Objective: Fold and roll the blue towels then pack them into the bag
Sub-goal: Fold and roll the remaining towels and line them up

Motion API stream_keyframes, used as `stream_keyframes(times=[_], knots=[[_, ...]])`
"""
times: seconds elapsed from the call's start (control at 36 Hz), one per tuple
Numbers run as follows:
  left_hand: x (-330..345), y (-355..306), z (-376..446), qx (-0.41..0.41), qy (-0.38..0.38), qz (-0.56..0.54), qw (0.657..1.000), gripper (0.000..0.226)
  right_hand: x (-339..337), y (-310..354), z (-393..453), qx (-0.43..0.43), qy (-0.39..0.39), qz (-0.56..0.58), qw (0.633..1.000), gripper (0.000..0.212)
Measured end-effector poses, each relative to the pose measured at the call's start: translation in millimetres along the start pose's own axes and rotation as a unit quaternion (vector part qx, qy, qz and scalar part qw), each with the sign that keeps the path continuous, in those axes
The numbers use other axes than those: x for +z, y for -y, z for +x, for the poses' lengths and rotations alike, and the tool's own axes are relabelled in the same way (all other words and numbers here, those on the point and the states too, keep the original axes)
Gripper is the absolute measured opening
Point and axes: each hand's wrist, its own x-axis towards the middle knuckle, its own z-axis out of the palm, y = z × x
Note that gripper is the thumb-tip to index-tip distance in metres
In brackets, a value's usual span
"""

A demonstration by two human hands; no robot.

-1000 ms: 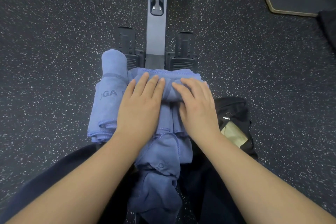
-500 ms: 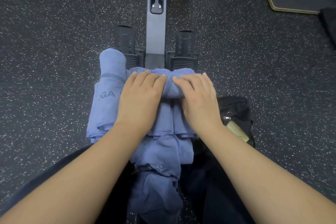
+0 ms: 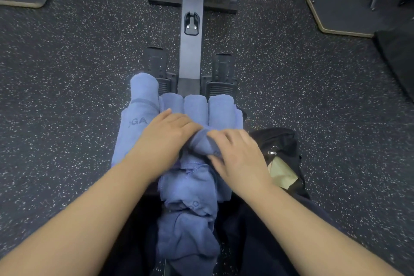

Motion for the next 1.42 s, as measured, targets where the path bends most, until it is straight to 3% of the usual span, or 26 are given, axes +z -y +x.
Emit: stream_keyframes(times=[0.14,0.36,0.53,0.69,0.81,1.11,1.31,1.42], knots=[[1,2,-4,-0.009,-0.060,0.015,0.998,0.067,-4,7,5,0.037,0.050,-0.010,0.998,0.037],[0,22,-38,-0.176,-0.125,-0.020,0.976,0.051,-5,19,15,0.082,0.059,-0.042,0.994,0.035],[-6,-3,-37,-0.130,-0.160,-0.003,0.979,0.033,-5,29,23,0.126,0.090,0.014,0.988,0.038],[2,-22,-37,-0.132,-0.098,0.014,0.986,0.054,-3,25,26,0.139,0.114,0.052,0.982,0.045],[1,-22,-37,-0.132,-0.096,0.016,0.987,0.058,0,23,28,0.134,0.122,0.104,0.978,0.045],[7,-17,-39,-0.133,-0.087,-0.019,0.987,0.030,2,22,32,0.080,0.167,0.120,0.975,0.049],[4,-16,-39,-0.130,-0.069,-0.035,0.989,0.030,0,21,37,0.071,0.213,0.128,0.966,0.051],[2,-15,-38,-0.132,-0.051,-0.034,0.989,0.031,4,20,35,0.047,0.187,0.129,0.973,0.049]])
